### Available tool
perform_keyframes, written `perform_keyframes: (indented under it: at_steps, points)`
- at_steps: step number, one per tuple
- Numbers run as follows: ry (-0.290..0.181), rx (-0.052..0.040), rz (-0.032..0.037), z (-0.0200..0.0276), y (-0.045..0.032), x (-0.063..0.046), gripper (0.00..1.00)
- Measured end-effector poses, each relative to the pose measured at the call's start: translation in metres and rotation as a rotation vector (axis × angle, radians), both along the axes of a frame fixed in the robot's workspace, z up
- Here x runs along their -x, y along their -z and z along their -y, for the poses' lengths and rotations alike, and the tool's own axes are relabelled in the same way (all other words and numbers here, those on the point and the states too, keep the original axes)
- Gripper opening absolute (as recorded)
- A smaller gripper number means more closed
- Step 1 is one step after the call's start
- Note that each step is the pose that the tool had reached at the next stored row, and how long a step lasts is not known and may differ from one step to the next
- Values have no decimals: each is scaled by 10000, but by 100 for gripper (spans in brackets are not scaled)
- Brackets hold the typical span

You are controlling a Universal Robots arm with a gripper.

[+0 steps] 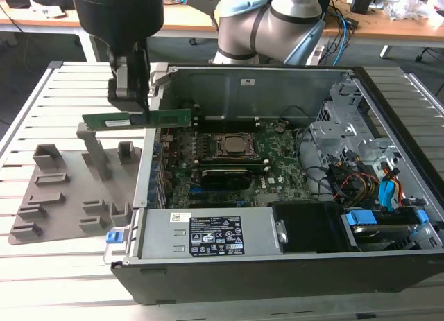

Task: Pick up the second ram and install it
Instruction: 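Pick up the second ram and move it above second insertion slot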

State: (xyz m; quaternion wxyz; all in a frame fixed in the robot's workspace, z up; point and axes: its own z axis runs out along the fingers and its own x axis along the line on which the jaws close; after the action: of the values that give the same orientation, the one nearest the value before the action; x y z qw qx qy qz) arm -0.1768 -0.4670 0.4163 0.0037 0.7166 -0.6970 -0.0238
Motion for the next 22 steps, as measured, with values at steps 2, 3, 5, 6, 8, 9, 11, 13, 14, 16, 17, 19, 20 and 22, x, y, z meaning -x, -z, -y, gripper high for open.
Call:
perform_keyframes:
  at_steps: [2, 3, 5, 6, 8, 9, 11, 13, 14, 16, 17, 19, 20, 22]
  points:
    - [0, -1, -11, -4, 1, -145, 14]
    - [-1, -1, -16, -5, 1, -214, 14]
    - [0, 0, -22, -7, 0, -316, 14]
    - [0, -1, -25, -8, 1, -362, 14]
    - [-1, 0, -28, -9, 0, -429, 14]
    - [0, 0, -30, -9, 1, -452, 14]
    - [0, 0, -35, -11, 1, -538, 14]
    - [-1, -1, -38, -12, 1, -586, 14]
    - [-1, -1, -40, -13, 1, -622, 14]
    - [-1, 0, -50, -20, 1, -738, 14]
    - [0, 0, -57, -23, 1, -815, 14]
    - [-1, 0, -61, -24, 1, -891, 14]
    - [-2, 0, -64, -25, 1, -934, 14]
    - [0, 0, -69, -27, 1, -1013, 14]
